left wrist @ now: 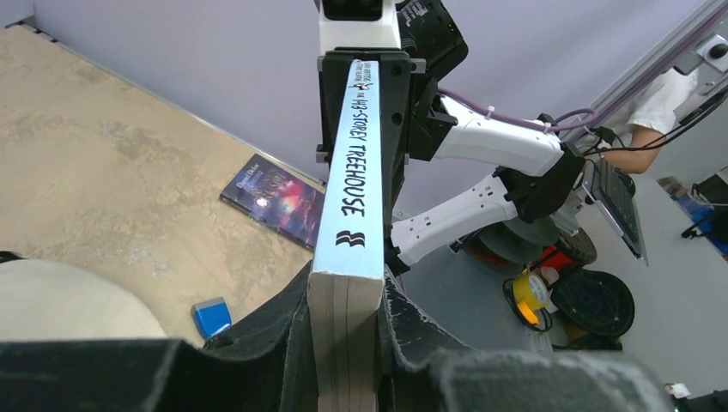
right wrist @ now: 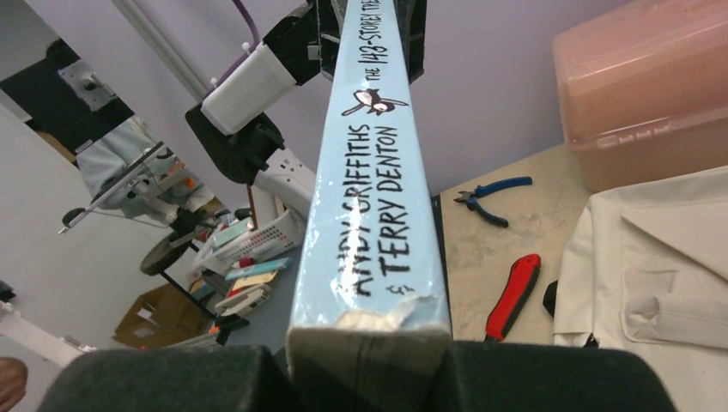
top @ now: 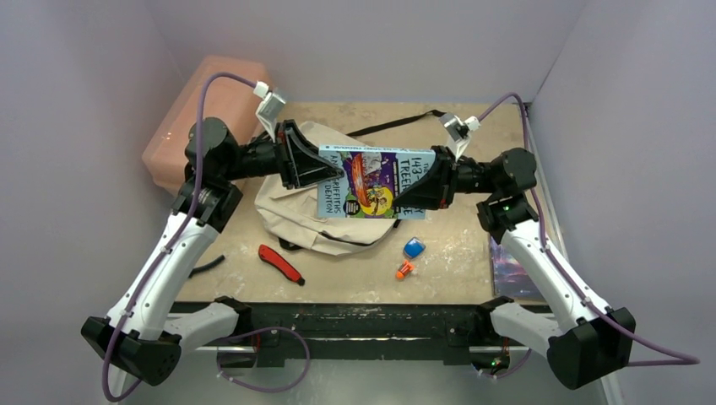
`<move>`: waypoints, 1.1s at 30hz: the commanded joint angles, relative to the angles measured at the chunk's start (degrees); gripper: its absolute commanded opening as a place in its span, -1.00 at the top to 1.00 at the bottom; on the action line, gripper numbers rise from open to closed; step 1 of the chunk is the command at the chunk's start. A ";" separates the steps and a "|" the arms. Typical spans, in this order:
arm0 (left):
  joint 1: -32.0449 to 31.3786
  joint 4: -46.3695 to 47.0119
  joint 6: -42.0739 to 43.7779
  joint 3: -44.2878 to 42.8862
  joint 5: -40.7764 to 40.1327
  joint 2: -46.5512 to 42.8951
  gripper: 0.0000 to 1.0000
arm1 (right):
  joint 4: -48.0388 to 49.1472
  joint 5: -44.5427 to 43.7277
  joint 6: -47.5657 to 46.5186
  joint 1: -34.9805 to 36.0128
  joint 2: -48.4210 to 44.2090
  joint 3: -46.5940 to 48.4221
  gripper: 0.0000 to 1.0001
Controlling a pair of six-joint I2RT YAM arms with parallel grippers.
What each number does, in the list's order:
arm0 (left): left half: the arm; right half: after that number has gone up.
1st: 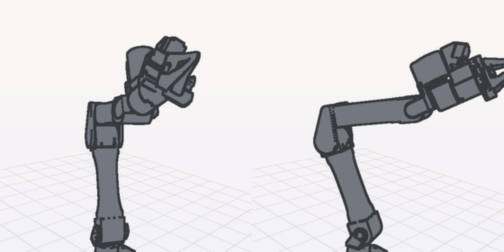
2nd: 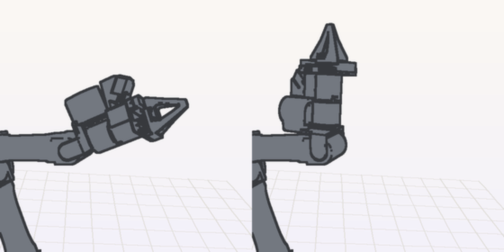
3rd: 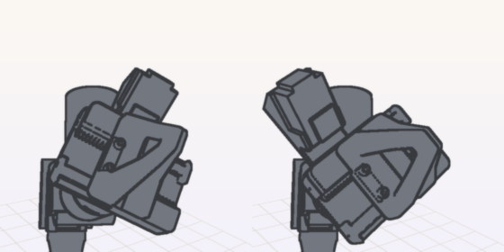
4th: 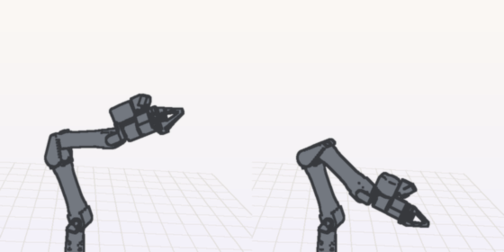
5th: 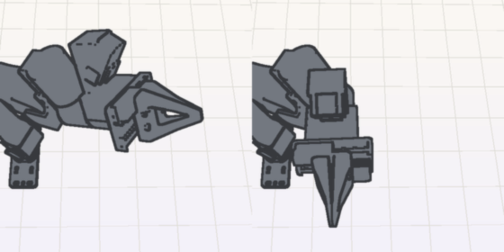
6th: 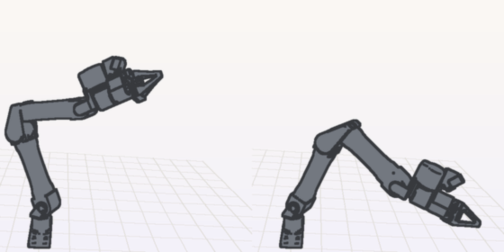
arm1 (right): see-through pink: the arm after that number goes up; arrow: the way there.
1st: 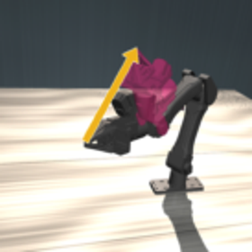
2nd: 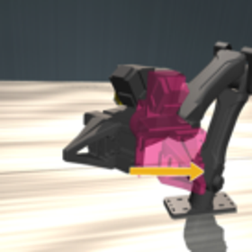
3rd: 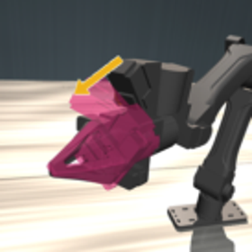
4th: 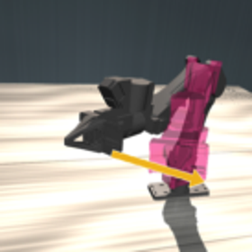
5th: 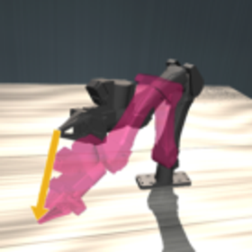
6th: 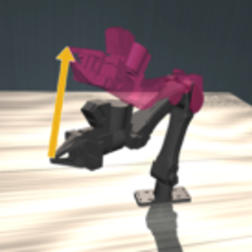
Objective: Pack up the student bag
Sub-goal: Pick up the book from the center of the board.
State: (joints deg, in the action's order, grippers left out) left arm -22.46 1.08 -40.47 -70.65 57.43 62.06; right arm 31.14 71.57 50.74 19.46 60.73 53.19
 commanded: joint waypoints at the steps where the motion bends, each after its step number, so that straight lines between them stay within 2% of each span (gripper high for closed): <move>1: 0.49 -7.73 3.77 -2.66 -6.35 0.77 0.89 | 3.97 -2.28 0.04 0.47 -1.60 0.28 1.00; 5: 0.49 -31.96 9.82 -11.72 -24.17 4.08 0.12 | -12.94 -9.87 -9.37 0.49 -0.96 4.33 1.00; 8: 0.49 -42.05 12.96 -14.37 -35.88 5.73 -0.32 | -21.75 -16.03 -16.06 0.40 -1.37 5.10 1.00; 10: 0.49 -46.20 12.90 -14.35 -43.25 6.12 -0.46 | -27.12 -27.16 -18.95 0.40 -1.87 5.12 1.00; 12: 0.49 -50.33 12.34 -14.70 -48.66 6.67 -0.51 | -33.61 -37.59 -19.78 0.28 -1.80 6.23 1.00; 14: 0.49 -51.46 12.52 -13.75 -49.99 6.66 -0.53 | -40.28 -47.09 -20.36 0.26 -1.77 7.24 1.00; 18: -0.29 -47.50 10.14 -6.90 -46.60 6.60 -0.56 | -46.26 -66.58 -19.04 -0.02 -2.37 5.15 1.00; 20: -3.68 -45.47 8.55 -5.07 -45.00 7.99 -0.57 | -50.59 -73.88 -17.08 -0.88 -1.77 5.51 1.00; 26: -21.88 -41.28 11.47 -5.87 -56.16 18.98 -0.57 | -53.94 -81.87 -15.27 -1.28 -1.71 4.30 1.00; 30: -28.73 -42.25 13.42 -11.41 -62.05 29.85 -0.57 | -56.28 -86.63 -14.82 -1.44 -3.68 3.78 1.00; 33: -32.67 -43.01 15.90 -15.97 -69.44 36.71 -0.58 | -55.95 -88.21 -15.33 -1.50 -6.12 2.03 1.00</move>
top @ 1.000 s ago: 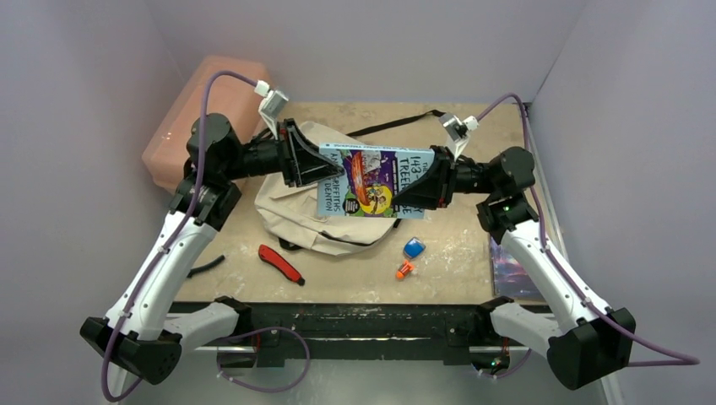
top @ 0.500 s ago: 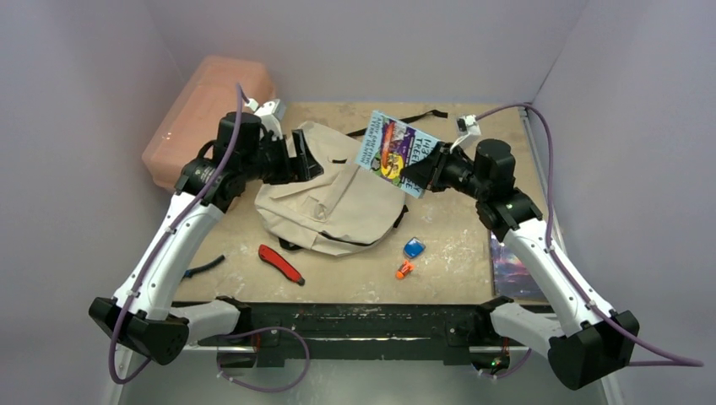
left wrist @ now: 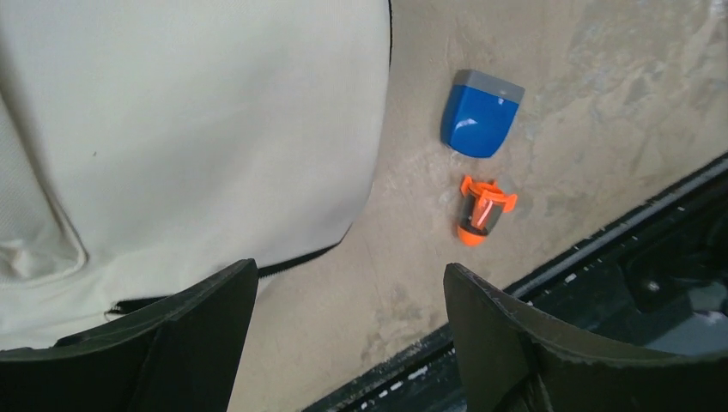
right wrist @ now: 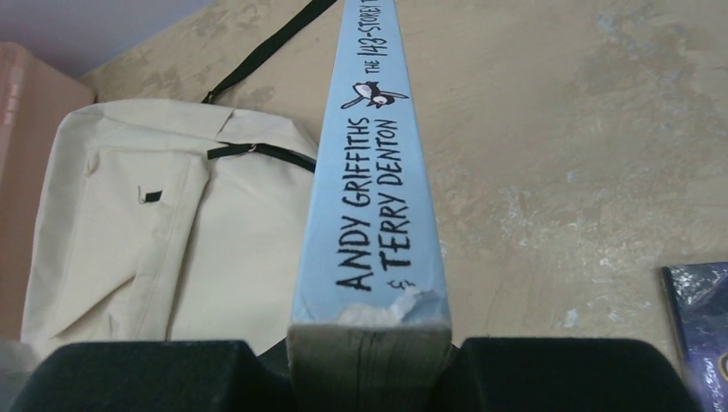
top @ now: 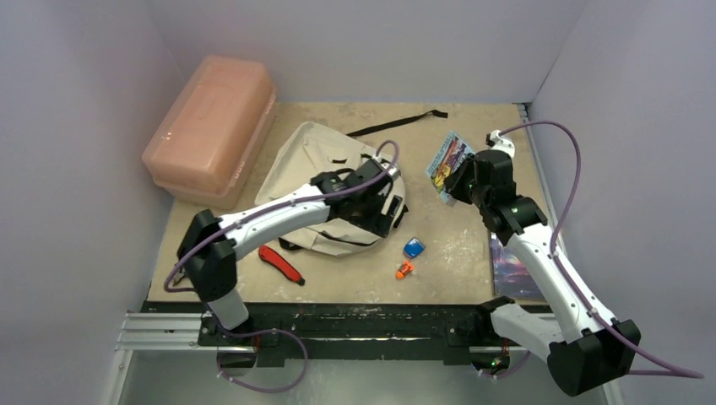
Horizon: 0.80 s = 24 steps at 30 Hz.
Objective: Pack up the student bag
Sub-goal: Place the book in the student bag.
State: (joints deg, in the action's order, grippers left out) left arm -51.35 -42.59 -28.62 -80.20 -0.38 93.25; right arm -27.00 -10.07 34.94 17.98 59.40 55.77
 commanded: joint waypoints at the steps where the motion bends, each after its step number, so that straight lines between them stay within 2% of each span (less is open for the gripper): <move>1: -4.52 0.75 4.69 -7.66 -13.91 7.44 -0.59 | 2.15 -6.64 0.62 -0.04 -5.34 -0.87 1.00; 6: -6.22 -1.62 6.59 -14.03 -22.62 15.10 -0.57 | 1.48 -5.38 0.35 -0.05 -7.01 -1.28 1.00; 17: -7.89 -0.10 11.29 -16.60 -24.46 22.55 -0.60 | 4.17 -2.45 1.15 -0.18 -6.65 -3.98 1.00; 21: -7.90 -3.05 11.96 -18.40 -25.59 24.79 -0.45 | 4.27 0.43 1.42 -0.18 -6.27 -3.73 1.00; 24: -7.89 -2.40 12.27 -17.39 -27.81 24.09 -0.21 | 4.83 0.11 0.54 -0.14 -6.35 -4.45 1.00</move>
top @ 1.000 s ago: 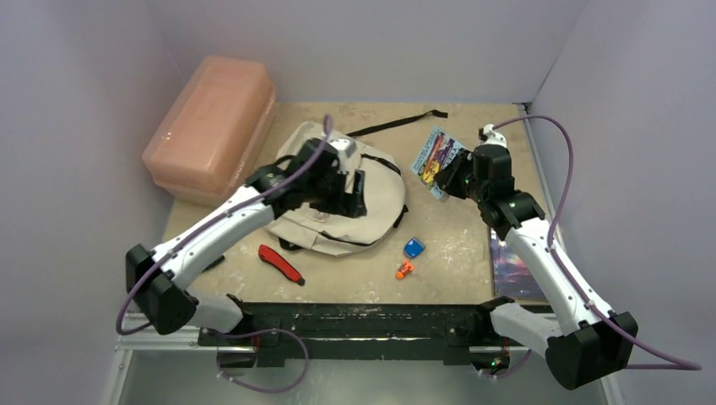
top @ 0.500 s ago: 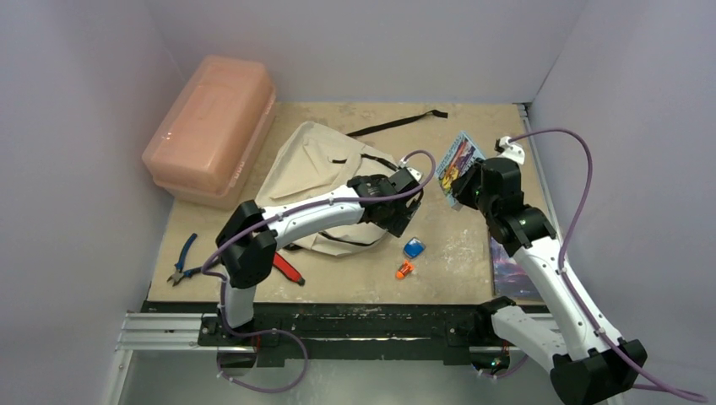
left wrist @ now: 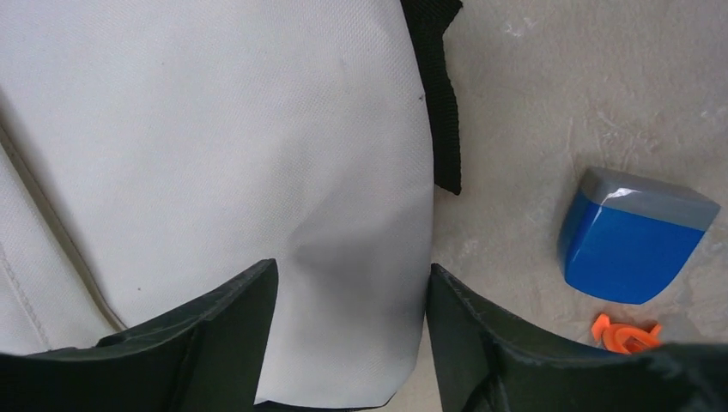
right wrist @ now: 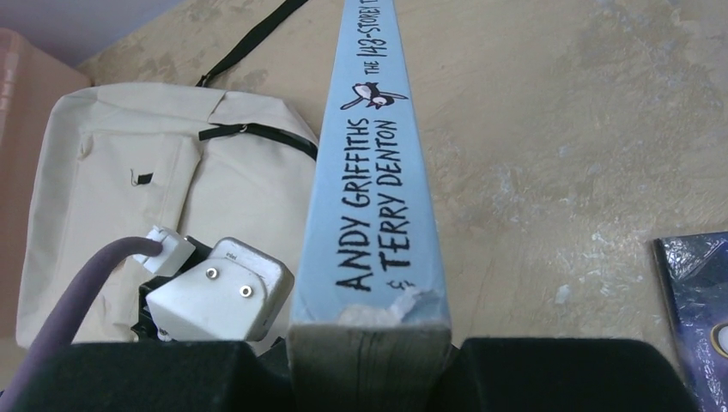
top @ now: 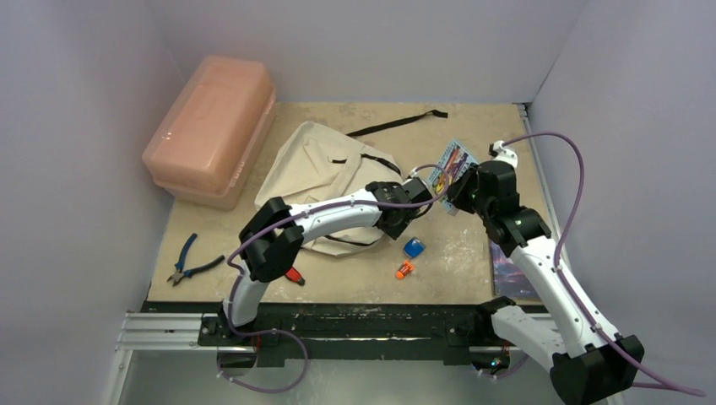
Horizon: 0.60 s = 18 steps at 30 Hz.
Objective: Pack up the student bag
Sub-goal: Place the book in the student bag.
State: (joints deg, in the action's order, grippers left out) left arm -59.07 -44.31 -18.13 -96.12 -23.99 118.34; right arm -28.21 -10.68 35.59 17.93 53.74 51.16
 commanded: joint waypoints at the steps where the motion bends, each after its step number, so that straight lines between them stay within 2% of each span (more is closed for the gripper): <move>1: -0.17 -0.55 1.97 -1.30 -4.59 -1.20 -0.09 | 6.06 0.71 -0.23 -0.09 -0.59 0.12 1.00; 4: -0.17 -0.43 2.84 -1.19 -4.50 -1.68 0.45 | 5.94 2.26 0.35 -0.14 -0.60 0.19 1.00; 10: -0.13 -1.43 2.62 -0.79 -6.89 -4.92 1.00 | 6.04 3.02 -0.25 -0.09 -0.79 0.20 1.00; 13: -0.02 -1.40 1.93 0.42 -8.86 -8.80 1.00 | 5.87 4.46 0.63 -0.12 -0.73 0.10 1.00; 18: 1.41 -0.92 -1.11 1.45 -10.57 -15.72 1.00 | 8.48 12.35 2.65 -0.18 0.35 -1.45 1.00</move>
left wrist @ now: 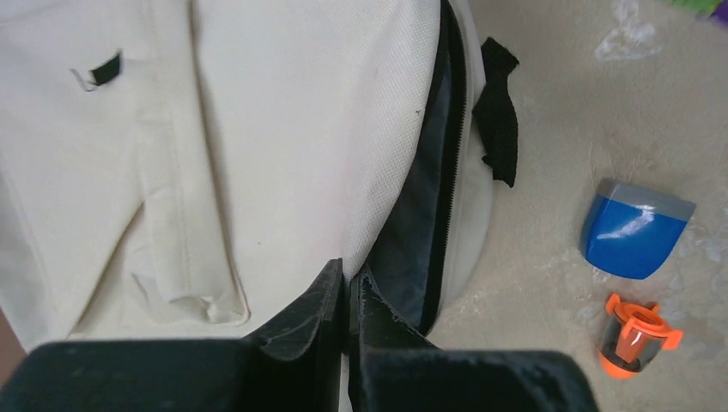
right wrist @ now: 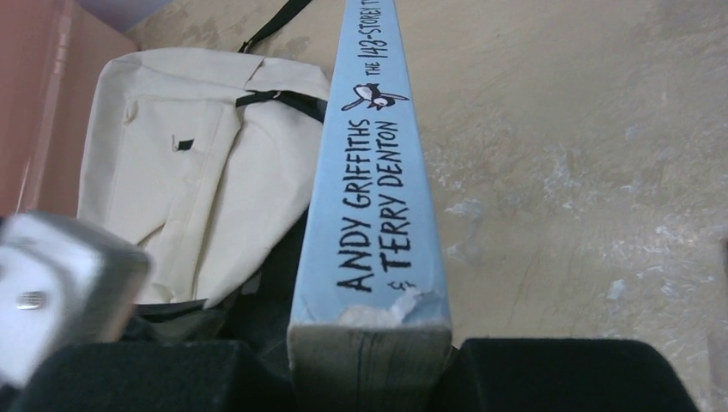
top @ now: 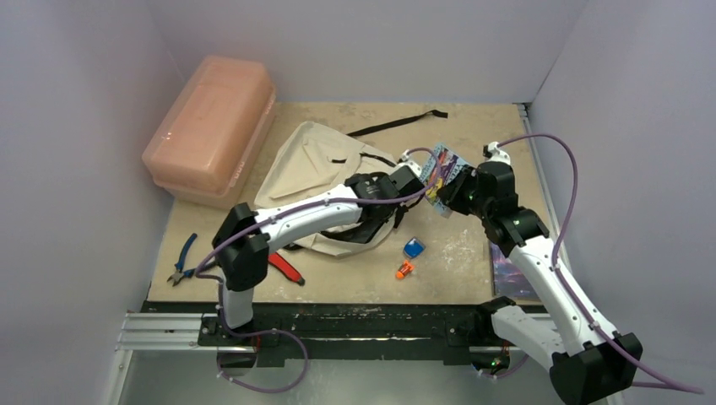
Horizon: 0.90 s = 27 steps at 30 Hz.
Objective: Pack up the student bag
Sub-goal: Place the book in the student bag.
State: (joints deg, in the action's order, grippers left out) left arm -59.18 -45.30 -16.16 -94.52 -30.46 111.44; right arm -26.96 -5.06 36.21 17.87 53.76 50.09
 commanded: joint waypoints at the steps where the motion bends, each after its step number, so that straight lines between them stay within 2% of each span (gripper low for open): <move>1: 2.09 -0.16 -4.31 -0.07 -3.51 -10.11 1.00 | 7.86 8.18 2.69 -0.16 0.78 -0.68 1.00; 4: 5.15 0.60 -8.03 0.98 1.20 -13.92 1.00 | 11.18 15.37 3.56 -0.20 1.94 -1.81 1.00; 8: 10.12 2.95 -13.13 4.49 8.98 -19.12 1.00 | 19.64 28.14 9.63 -0.20 4.14 -5.20 1.00; 11: 12.42 6.84 -15.20 7.70 14.38 -22.59 1.00 | 28.30 36.20 13.61 -0.16 7.47 -7.78 1.00; 16: 12.59 9.56 -15.05 9.47 17.20 -25.97 1.00 | 46.72 48.99 25.06 0.15 16.47 -11.88 1.00; 22: 12.50 13.58 -12.99 12.35 18.16 -31.66 1.00 | 50.49 49.96 26.83 0.70 21.08 -9.98 1.00; 27: 12.50 12.96 -10.36 11.85 16.32 -33.26 1.00 | 54.81 50.08 31.02 1.74 21.62 -11.14 1.00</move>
State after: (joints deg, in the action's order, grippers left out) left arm -46.26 -37.34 -28.38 -81.36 -14.63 81.67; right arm 16.67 41.60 62.85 18.74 76.62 37.43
